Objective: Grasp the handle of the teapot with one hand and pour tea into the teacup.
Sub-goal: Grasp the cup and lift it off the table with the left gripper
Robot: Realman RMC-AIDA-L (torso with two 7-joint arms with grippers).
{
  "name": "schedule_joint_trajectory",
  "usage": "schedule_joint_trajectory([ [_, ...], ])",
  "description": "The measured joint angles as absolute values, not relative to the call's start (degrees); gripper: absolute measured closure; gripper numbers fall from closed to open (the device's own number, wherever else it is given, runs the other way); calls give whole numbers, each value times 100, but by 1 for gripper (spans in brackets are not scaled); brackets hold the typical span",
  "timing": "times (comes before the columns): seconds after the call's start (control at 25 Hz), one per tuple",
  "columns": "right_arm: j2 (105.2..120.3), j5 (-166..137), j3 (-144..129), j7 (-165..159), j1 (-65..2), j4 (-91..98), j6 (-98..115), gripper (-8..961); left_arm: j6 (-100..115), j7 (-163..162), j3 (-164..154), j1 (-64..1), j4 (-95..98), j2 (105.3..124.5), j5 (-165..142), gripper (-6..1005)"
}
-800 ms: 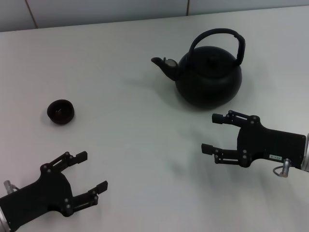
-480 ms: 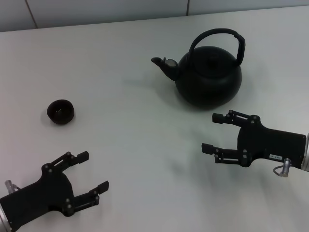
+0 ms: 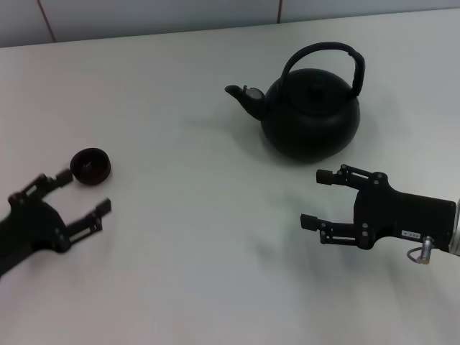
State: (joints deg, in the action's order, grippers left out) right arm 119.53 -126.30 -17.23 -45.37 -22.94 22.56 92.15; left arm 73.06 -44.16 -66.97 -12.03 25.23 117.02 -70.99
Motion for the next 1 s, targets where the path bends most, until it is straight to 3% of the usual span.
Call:
schedule_joint_trajectory([
  [0.44,11953,-12615,-1721,-4547,-2293,2315,9390,118,6398,-4431,-6668,-1824,2505,11696,-7116,136],
  [1.0,11949,-12603,-1671,-4552,-2276,2412,9519,117,6097,-4520,-6691,-1973,2482,11667,-7248,137],
])
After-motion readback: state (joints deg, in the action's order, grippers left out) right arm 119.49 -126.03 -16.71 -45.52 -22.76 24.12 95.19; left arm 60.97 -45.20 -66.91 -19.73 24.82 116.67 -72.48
